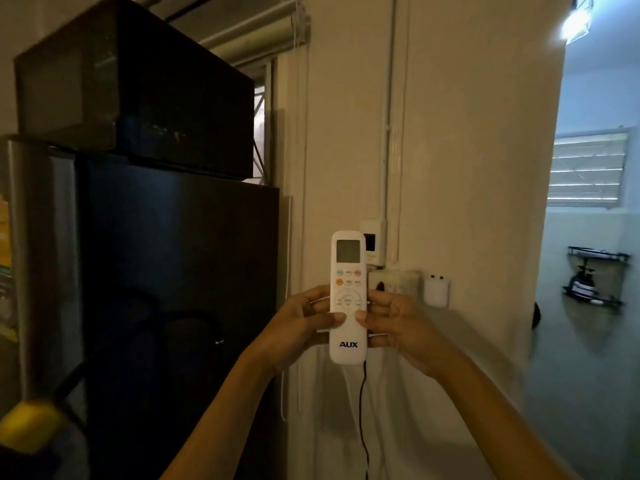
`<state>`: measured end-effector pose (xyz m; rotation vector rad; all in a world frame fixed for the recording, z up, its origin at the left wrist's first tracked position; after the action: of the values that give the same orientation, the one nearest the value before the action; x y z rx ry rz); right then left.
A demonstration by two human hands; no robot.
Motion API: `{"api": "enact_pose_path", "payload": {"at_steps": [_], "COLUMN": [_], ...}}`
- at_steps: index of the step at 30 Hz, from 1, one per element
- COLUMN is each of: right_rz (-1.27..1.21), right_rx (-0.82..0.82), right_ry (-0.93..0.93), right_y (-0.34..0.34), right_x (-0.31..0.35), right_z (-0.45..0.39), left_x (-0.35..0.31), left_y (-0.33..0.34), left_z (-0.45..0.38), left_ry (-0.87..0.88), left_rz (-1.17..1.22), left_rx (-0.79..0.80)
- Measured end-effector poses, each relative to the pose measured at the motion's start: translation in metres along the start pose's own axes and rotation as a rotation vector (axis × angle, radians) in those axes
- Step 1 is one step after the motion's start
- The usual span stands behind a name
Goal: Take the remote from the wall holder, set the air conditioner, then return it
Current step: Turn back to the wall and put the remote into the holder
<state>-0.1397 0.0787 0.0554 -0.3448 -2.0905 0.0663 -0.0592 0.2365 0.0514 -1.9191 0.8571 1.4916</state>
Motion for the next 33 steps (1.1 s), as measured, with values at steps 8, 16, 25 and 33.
{"api": "enact_pose_path", "payload": {"at_steps": [8, 16, 25, 33], "right_rz": [0.054, 0.095, 0.146, 0.224], "right_rx": [-0.093, -0.192, -0.312, -0.388], "right_ry": [0.047, 0.068, 0.080, 0.077], "right_y": [-0.061, -0.119, -0.181, -0.224], "right_x": [-0.050, -0.088, -0.117, -0.123], "right_z": [-0.010, -0.043, -0.055, -0.072], "left_x": [0.043, 0.065, 0.092, 0.111], "left_y": [0.029, 0.042, 0.079, 0.107], "left_z": [-0.081, -0.175, -0.248, -0.285], "left_ry": [-0.028, -0.031, 0.019, 0.079], "left_rz": [0.058, 0.084, 0.071, 0.108], "left_rx": [0.087, 0.220, 0.252, 0.069]}}
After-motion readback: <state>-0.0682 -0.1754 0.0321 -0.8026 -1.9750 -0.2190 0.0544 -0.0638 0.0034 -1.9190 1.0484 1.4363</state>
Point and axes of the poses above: each hand's wrist, its own z-axis away from the middle knuckle, its own y-axis out of the palm, x = y × z, the point moved 1 cm from there along -z, towards the middle knuckle, and after that the axes turned 10 degrees about -y, right-handed, at the moved point
